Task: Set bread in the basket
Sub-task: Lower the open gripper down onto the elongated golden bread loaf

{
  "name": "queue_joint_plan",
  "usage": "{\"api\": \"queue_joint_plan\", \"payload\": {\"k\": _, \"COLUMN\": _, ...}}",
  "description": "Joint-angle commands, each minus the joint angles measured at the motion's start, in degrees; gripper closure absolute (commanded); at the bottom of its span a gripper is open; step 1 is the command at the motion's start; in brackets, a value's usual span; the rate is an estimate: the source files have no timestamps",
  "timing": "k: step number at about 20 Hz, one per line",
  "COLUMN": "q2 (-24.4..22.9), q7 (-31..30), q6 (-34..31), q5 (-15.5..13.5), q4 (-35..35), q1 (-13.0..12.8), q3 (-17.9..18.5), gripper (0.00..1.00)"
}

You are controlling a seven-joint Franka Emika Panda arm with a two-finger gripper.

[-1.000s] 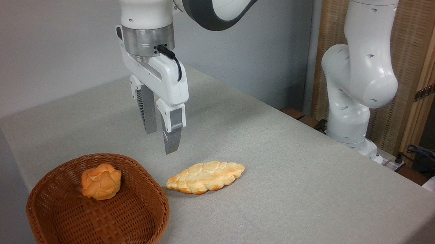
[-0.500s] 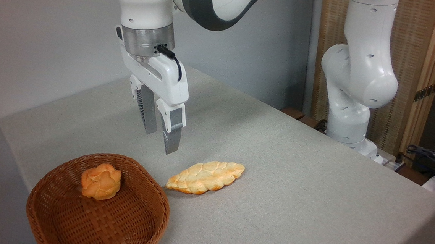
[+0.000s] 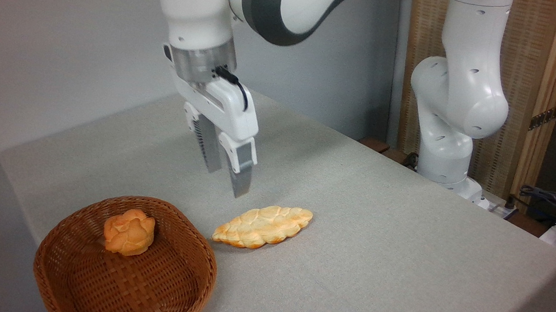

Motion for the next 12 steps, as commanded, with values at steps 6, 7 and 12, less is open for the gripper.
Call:
{"api": "queue_joint_plan", "payload": {"k": 6, "q2": -1.9, "q7": 8.7, "q6": 5.8, "q5": 0.8, "q4": -9.2, "q1": -0.2, "q3": 0.9, "gripper": 0.00}}
{"api": "queue_joint_plan", "payload": {"k": 7, "q2": -1.6, "q7": 10.0, "q6": 5.8, "q5": 0.8, "q4": -9.2, "q1": 0.0, "q3": 1.9, "gripper": 0.00}}
{"api": "queue_joint_plan", "payload": {"k": 12, "q2": 0.7, "q7": 12.6, "q6": 9.4, "q5": 0.9, "q4": -9.2, "q1": 0.1, "q3": 4.2, "gripper": 0.00}}
